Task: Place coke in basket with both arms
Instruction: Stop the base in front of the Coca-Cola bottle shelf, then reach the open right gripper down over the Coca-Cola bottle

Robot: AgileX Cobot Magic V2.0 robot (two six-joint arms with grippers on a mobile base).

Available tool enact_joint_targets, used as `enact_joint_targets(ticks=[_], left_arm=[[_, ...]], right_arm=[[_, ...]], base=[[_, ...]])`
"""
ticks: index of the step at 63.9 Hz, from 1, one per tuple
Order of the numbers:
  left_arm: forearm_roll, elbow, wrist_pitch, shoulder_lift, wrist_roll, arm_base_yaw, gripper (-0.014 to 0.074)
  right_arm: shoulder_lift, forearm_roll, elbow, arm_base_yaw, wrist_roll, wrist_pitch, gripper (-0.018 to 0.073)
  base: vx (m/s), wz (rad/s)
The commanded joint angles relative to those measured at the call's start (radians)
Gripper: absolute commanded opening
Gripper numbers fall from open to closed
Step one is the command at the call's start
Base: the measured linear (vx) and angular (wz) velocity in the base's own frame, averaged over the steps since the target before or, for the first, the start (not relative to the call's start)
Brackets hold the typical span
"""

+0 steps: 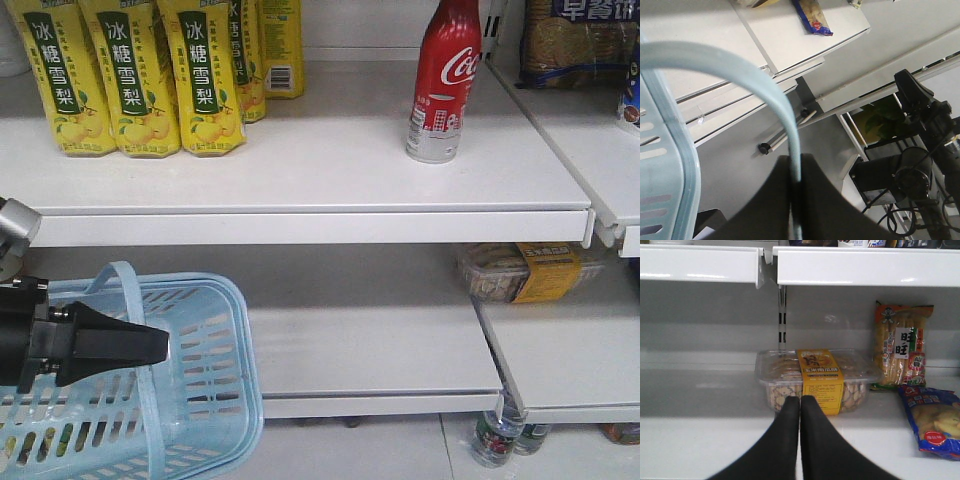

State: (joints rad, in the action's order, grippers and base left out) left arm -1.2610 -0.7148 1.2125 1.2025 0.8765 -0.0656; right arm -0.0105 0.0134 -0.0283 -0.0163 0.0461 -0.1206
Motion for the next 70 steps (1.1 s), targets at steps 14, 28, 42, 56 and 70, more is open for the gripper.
enact_joint_targets(ticks=[14, 28, 42, 56, 70], left_arm=[[-0.077, -0.031, 0.026, -0.025, 0.015, 0.004, -0.0006], [-0.077, -0.031, 0.026, -0.025, 0.015, 0.004, -0.0006], [-0.077, -0.031, 0.026, -0.025, 0.015, 0.004, -0.0006], [-0.077, -0.031, 0.026, -0.025, 0.015, 0.004, -0.0006], [-0.077, -0.031, 0.026, -0.025, 0.015, 0.004, -0.0006]], right_arm=[[-0.011, 0.145, 0.055, -0.002, -0.072, 0.135, -0.0002], [0.124, 0.147, 0.364, -0.002, -0.065, -0.217, -0.0002], [0.337, 0.184, 0.616, -0.002, 0.097, -0.501, 0.0], [0.502, 0.38, 0.74, -0.002, 0.355, -0.533, 0.013], [0.642, 0.623, 0.808, -0.002, 0.632, -0.485, 0.0461]], base=[[0.0, 0.0], [0.0, 0.0], [0.0, 0.0], [0.0, 0.0], [0.0, 0.0]])
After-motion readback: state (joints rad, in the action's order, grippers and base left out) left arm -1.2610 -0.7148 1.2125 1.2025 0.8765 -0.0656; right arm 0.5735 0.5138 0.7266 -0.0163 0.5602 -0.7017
